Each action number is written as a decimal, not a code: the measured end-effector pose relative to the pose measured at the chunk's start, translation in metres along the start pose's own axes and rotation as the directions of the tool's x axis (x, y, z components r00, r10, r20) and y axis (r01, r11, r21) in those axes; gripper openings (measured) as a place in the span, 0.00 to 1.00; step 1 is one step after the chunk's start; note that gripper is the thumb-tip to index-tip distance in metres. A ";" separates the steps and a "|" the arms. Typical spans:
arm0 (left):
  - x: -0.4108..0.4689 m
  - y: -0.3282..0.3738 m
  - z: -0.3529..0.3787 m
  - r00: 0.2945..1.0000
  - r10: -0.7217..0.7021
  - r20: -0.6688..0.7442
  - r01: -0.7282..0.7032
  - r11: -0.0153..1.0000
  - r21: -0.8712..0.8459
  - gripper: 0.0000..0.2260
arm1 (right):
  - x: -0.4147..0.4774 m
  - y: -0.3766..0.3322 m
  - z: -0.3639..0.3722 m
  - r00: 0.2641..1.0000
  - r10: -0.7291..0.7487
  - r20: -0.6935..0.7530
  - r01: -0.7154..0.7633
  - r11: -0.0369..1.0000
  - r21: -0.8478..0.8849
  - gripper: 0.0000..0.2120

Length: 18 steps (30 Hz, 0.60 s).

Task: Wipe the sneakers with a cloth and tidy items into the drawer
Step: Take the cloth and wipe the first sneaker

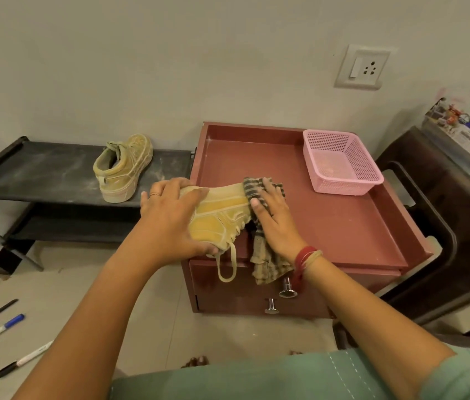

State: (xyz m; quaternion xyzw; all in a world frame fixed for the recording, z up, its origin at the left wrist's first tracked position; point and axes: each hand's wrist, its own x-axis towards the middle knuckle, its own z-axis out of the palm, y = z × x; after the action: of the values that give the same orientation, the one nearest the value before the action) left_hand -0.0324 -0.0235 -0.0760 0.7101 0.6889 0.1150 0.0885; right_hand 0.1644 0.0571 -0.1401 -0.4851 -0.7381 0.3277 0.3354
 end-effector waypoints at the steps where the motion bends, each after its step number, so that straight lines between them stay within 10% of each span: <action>1: 0.000 -0.001 0.000 1.000 0.003 0.002 -0.003 1.000 -0.003 0.50 | -0.004 -0.002 0.002 0.996 -0.069 0.064 0.071 0.997 -0.026 0.21; 18: -0.001 -0.004 -0.004 0.999 0.028 0.018 -0.027 0.999 -0.041 0.51 | -0.003 -0.009 0.006 0.993 -0.093 0.067 0.091 0.995 0.036 0.17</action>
State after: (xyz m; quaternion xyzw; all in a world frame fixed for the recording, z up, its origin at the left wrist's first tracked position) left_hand -0.0368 -0.0242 -0.0736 0.7186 0.6759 0.1234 0.1078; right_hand 0.1560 0.0501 -0.1370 -0.4335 -0.7652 0.3405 0.3326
